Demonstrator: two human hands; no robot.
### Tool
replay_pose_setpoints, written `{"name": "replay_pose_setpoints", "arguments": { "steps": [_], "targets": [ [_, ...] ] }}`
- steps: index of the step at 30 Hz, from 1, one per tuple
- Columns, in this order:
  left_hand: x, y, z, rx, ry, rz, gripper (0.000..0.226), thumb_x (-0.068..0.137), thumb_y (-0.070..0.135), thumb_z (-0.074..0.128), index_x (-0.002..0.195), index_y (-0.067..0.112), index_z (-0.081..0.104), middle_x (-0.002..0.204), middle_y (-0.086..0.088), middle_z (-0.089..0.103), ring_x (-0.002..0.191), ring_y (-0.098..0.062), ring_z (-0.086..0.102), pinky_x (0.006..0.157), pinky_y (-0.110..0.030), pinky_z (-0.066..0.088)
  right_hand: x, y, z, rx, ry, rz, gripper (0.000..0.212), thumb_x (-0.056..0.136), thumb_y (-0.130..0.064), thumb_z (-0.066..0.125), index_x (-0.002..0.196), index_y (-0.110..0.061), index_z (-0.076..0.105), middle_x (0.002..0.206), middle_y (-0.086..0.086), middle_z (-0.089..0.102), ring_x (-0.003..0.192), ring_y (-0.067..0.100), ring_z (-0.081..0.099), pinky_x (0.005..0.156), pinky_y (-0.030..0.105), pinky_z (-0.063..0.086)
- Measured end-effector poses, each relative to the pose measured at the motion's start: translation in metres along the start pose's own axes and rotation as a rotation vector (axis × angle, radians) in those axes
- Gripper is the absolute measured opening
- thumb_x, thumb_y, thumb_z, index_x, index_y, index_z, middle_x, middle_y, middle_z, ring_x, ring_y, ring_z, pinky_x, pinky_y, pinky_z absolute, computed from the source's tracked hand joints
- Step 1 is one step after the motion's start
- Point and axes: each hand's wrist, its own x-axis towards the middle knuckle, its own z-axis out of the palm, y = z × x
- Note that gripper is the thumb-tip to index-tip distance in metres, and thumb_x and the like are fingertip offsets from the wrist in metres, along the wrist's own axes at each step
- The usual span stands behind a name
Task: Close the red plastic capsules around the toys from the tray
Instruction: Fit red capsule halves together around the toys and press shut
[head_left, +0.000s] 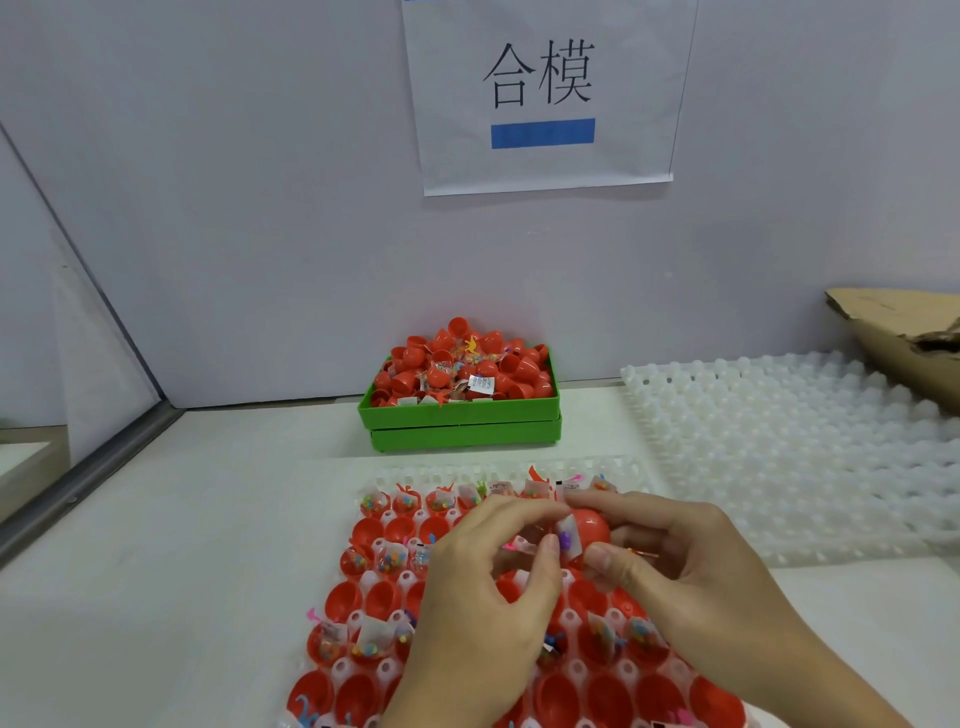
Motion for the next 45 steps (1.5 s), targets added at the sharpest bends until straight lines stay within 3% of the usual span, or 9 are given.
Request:
{"name": "replay_pose_setpoints", "arguments": {
  "steps": [5,11,16,21,23,37,45],
  "targets": [
    [0.0,0.001,0.001,-0.04,-0.007,0.021,0.022,0.083,0.01,0.06,0.09,0.027,0.072,0.09,0.009,0.065,0.087,-0.015,0.065,0.068,-0.019,0.057,0.0,0.0,0.002,0.034,0.021,0.008,0.042,0.083,0.007,0.07,0.102,-0.029,0.077,0.078,0.005,0.076,0.073,0.017,0.074,0.066,0.013,0.054],
    [-0.001,-0.001,0.001,-0.01,-0.001,0.039,0.028,0.086,0.001,0.067,0.091,0.027,0.075,0.092,0.013,0.065,0.09,-0.01,0.066,0.068,-0.017,0.057,0.0,0.002,0.003,0.041,0.033,0.017,0.038,0.082,0.007,0.071,0.102,-0.025,0.077,0.076,0.005,0.075,0.07,0.015,0.074,0.065,0.014,0.054],
    [-0.001,-0.004,0.002,0.038,0.024,0.017,0.024,0.085,0.001,0.072,0.091,0.024,0.076,0.091,0.014,0.064,0.089,-0.01,0.065,0.065,-0.017,0.056,0.0,0.006,0.004,0.021,0.018,0.016,0.043,0.082,0.006,0.071,0.103,-0.03,0.077,0.074,-0.002,0.075,0.07,0.01,0.073,0.064,0.012,0.052],
    [-0.001,-0.006,0.004,0.055,0.071,-0.04,0.027,0.083,0.003,0.074,0.086,0.031,0.074,0.087,0.015,0.066,0.086,-0.008,0.065,0.062,-0.017,0.055,0.001,0.008,0.004,0.004,-0.014,0.024,0.051,0.077,0.008,0.076,0.099,-0.038,0.076,0.086,0.002,0.077,0.08,0.017,0.074,0.076,0.025,0.059],
    [-0.002,-0.006,0.004,0.053,0.073,-0.044,0.03,0.083,0.003,0.075,0.086,0.032,0.073,0.086,0.013,0.068,0.085,-0.008,0.065,0.062,-0.018,0.056,0.001,0.009,0.004,-0.011,-0.01,0.014,0.051,0.076,0.008,0.077,0.096,-0.039,0.076,0.085,0.001,0.077,0.079,0.016,0.075,0.075,0.023,0.059],
    [-0.001,-0.003,-0.003,0.005,-0.036,0.073,0.03,0.079,0.004,0.071,0.101,0.023,0.074,0.098,0.015,0.066,0.097,-0.01,0.066,0.072,-0.019,0.059,0.004,0.01,0.002,0.139,0.058,0.035,0.034,0.079,0.005,0.074,0.091,-0.026,0.08,0.084,0.005,0.078,0.08,0.021,0.076,0.07,0.022,0.058],
    [0.0,-0.005,-0.004,-0.019,-0.006,-0.022,0.033,0.08,-0.001,0.076,0.092,0.03,0.076,0.095,0.017,0.067,0.095,-0.005,0.066,0.072,-0.018,0.058,0.003,0.009,0.001,0.118,0.043,0.068,0.033,0.072,0.006,0.079,0.088,-0.022,0.081,0.082,0.006,0.078,0.081,0.022,0.076,0.076,0.026,0.06]
  ]
}}
